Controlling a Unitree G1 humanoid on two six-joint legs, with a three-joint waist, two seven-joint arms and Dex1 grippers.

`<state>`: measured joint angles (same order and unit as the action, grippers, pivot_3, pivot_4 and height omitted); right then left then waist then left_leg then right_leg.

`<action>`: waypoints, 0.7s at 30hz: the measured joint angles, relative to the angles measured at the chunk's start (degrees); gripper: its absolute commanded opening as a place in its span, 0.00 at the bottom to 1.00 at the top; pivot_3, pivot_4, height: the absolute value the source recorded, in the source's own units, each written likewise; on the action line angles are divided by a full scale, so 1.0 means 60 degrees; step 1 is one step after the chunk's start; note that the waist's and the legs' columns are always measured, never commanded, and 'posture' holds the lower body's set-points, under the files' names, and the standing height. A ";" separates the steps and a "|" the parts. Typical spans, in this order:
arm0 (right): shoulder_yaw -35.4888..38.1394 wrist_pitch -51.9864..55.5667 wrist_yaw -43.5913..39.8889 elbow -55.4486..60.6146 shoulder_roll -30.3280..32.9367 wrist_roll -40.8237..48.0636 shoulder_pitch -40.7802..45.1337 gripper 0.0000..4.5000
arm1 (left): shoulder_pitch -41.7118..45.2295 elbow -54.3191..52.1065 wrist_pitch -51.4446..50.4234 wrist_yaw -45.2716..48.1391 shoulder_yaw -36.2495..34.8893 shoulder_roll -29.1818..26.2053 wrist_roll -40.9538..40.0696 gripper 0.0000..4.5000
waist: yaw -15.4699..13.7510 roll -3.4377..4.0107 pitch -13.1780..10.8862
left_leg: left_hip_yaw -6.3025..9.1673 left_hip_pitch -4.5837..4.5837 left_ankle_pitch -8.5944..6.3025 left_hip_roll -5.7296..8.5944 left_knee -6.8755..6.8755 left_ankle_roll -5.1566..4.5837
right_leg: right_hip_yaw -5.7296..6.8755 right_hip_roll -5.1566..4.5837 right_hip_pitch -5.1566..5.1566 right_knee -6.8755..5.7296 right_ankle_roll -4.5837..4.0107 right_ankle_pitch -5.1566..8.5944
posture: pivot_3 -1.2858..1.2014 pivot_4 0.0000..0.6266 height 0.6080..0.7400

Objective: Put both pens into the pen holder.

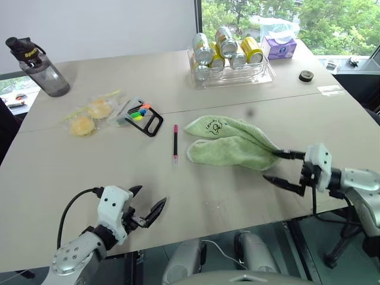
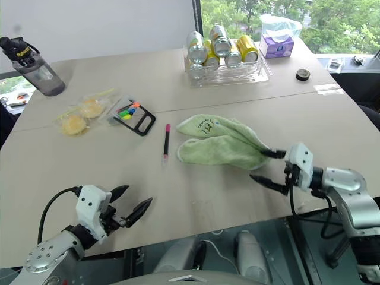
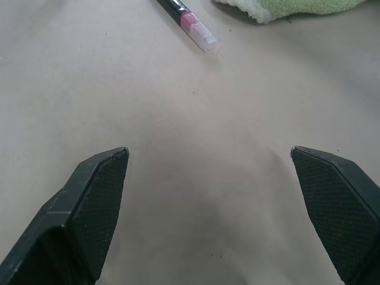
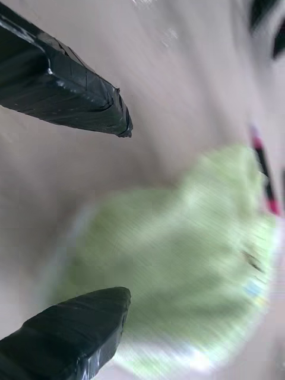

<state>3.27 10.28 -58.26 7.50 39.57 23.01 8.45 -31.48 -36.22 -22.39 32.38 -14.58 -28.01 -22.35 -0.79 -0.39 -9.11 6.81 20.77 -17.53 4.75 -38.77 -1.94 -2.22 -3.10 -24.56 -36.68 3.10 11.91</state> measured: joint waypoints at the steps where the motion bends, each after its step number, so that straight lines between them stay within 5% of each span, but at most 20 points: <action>1: -0.0023 0.0146 0.0247 -0.0069 -0.0128 -0.0089 0.0264 0.96 | 0.0037 0.0000 0.0028 0.0084 -0.0016 -0.0106 -0.0007 1.00 | 0.0001 -0.0002 -0.0001 | 0.0002 0.0001 0.0001 0.0000 0.0001 0.0002 | -0.0001 0.0000 0.0000 0.0000 0.0000 0.0000 | 0.52 0.24 0.99; 13: -0.1804 0.1127 0.0838 -0.2545 -0.1121 -0.1586 0.3420 0.96 | 0.1443 -0.0648 -0.1052 0.1905 -0.1466 -0.2237 -0.2738 1.00 | 0.0084 0.0010 -0.0009 | -0.0014 0.0003 0.0003 0.0002 0.0042 0.0004 | 0.0014 0.0001 -0.0032 0.0004 -0.0006 -0.0002 | 0.52 0.24 0.99; 21: -0.2336 0.1517 0.0116 -0.3034 -0.1460 -0.1705 0.4017 0.96 | 0.1737 -0.0833 -0.1393 0.1925 -0.1680 -0.2613 -0.3062 1.00 | 0.0161 0.0018 -0.0013 | -0.0010 0.0009 0.0003 0.0002 0.0072 0.0004 | 0.0012 0.0002 -0.0041 0.0033 -0.0007 -0.0003 | 0.52 0.24 0.99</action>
<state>-10.75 19.38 -57.56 -10.70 30.81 12.78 32.55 -21.06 -41.22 -30.75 43.92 -24.66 -43.68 -40.72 0.18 -0.28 -9.19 6.75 20.82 -17.51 4.76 -38.34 -1.91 -2.15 -3.09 -24.80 -36.48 3.06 11.90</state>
